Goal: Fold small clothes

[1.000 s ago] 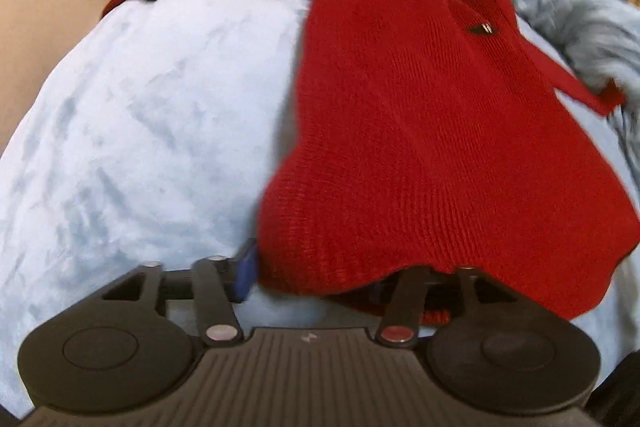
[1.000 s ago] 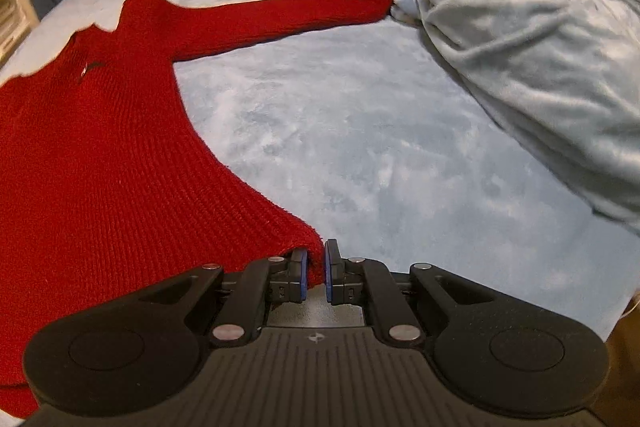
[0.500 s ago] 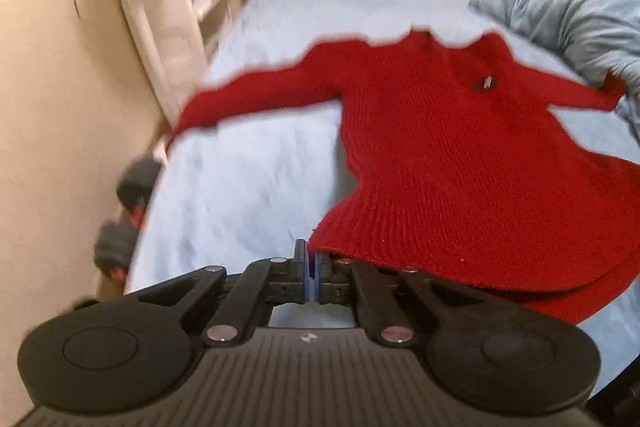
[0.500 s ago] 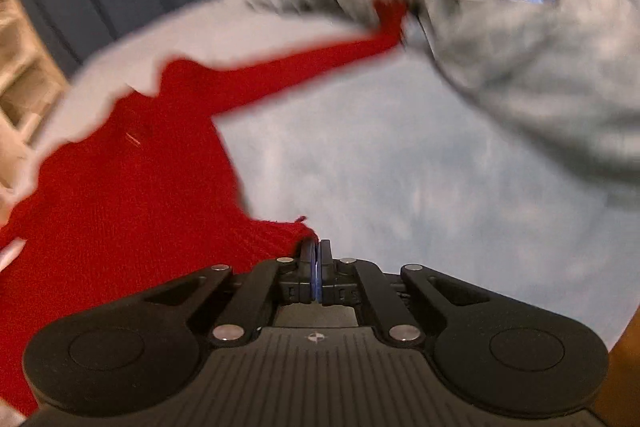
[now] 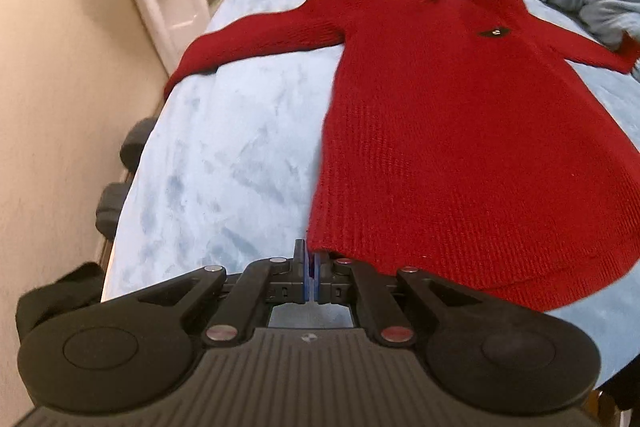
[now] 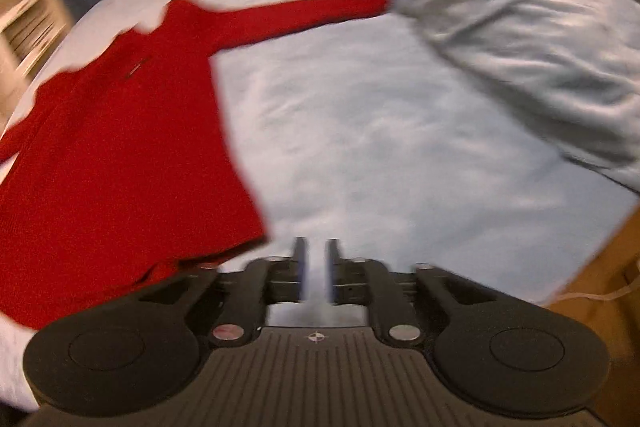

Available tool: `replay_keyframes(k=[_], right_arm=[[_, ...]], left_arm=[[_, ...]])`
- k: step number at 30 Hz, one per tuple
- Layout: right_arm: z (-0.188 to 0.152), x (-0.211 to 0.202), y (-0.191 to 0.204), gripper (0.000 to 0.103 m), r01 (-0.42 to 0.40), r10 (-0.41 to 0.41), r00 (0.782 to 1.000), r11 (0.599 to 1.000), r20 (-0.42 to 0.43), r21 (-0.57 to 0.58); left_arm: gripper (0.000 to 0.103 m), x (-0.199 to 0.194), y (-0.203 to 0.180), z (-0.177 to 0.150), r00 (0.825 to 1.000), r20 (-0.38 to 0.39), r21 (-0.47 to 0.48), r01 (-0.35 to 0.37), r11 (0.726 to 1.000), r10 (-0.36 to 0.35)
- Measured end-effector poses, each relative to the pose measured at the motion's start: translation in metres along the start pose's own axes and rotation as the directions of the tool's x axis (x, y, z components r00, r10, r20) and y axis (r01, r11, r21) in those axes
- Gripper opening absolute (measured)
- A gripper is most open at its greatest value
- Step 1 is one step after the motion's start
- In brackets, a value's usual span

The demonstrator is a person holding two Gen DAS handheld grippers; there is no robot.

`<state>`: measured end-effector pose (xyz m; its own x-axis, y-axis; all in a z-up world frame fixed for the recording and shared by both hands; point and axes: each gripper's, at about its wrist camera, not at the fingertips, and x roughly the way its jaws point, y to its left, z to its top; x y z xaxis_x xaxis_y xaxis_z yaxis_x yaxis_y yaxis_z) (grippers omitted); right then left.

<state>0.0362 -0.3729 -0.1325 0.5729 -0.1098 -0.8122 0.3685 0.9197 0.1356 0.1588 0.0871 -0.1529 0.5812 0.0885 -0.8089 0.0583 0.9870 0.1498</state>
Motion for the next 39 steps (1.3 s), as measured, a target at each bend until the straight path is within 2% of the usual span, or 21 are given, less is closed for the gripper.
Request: replay_keyframes(k=[1, 2, 6, 9, 13, 16, 18, 22, 25, 26, 27, 29, 30, 34, 39], right_arm=[[-0.001, 0.009, 0.007, 0.047, -0.016, 0.016, 1.0, 1.0, -0.009, -0.007], [0.001, 0.02, 0.014, 0.05, -0.018, 0.018, 1.0, 1.0, -0.018, 0.005], [0.0, 0.063, 0.028, 0.05, -0.036, 0.04, 0.994, 0.998, -0.102, 0.042], [0.007, 0.077, 0.029, 0.05, -0.029, 0.033, 0.998, 0.996, -0.055, 0.08], [0.045, 0.081, 0.018, 0.05, -0.08, 0.073, 0.996, 0.978, 0.047, 0.195], [0.064, 0.084, 0.009, 0.05, -0.069, 0.065, 0.998, 0.97, 0.022, 0.235], [0.059, 0.078, 0.008, 0.05, -0.076, 0.077, 0.997, 0.975, 0.005, 0.211], [0.017, 0.069, 0.019, 0.052, 0.0, 0.007, 0.996, 0.997, -0.088, 0.072], [-0.005, 0.075, 0.031, 0.066, 0.043, -0.037, 0.988, 0.998, -0.149, 0.035], [-0.005, 0.075, 0.037, 0.072, 0.05, -0.047, 0.99, 0.998, -0.135, 0.024], [-0.004, 0.077, 0.044, 0.073, 0.046, -0.045, 0.991, 0.999, -0.124, 0.004], [-0.001, 0.083, 0.059, 0.07, 0.043, -0.05, 0.992, 0.997, -0.118, -0.06], [0.003, 0.083, 0.063, 0.066, 0.039, -0.047, 0.993, 0.997, -0.107, -0.07], [0.026, 0.071, 0.054, 0.063, -0.034, 0.032, 0.999, 0.997, 0.022, 0.064], [0.038, 0.091, 0.047, 0.063, -0.071, 0.071, 0.997, 0.992, 0.002, 0.101]], left_arm=[[0.002, 0.001, 0.004, 0.001, 1.0, -0.002, -0.003, -0.005, 1.0, 0.005], [0.002, 0.003, 0.007, 0.002, 1.0, -0.007, -0.005, -0.008, 1.0, 0.008], [0.002, 0.007, 0.012, 0.002, 0.999, -0.032, -0.025, -0.006, 1.0, 0.006], [0.002, 0.013, 0.011, 0.005, 0.998, -0.054, -0.027, -0.013, 1.0, 0.012], [0.002, 0.023, 0.013, 0.007, 0.997, -0.081, -0.038, -0.018, 0.999, 0.015], [0.002, 0.026, 0.015, 0.007, 0.995, -0.096, -0.053, -0.018, 0.998, 0.013], [0.002, 0.026, 0.015, 0.006, 0.995, -0.095, -0.058, -0.014, 0.998, 0.008], [0.002, 0.034, 0.015, 0.004, 0.994, -0.108, -0.063, -0.016, 0.998, 0.009], [0.002, 0.039, 0.014, 0.002, 0.993, -0.121, -0.07, -0.019, 0.997, 0.011], [0.002, 0.039, 0.014, 0.002, 0.993, -0.121, -0.07, -0.021, 0.997, 0.012], [0.002, 0.039, 0.013, 0.002, 0.993, -0.121, -0.07, -0.024, 0.997, 0.015], [0.002, 0.037, 0.013, 0.002, 0.993, -0.119, -0.075, -0.024, 0.997, 0.015], [0.002, 0.036, 0.013, 0.002, 0.993, -0.117, -0.078, -0.023, 0.997, 0.014], [0.002, 0.036, 0.014, 0.003, 0.993, -0.119, -0.071, -0.02, 0.997, 0.012], [0.002, 0.043, 0.013, 0.004, 0.99, -0.139, -0.086, -0.033, 0.996, 0.021]])
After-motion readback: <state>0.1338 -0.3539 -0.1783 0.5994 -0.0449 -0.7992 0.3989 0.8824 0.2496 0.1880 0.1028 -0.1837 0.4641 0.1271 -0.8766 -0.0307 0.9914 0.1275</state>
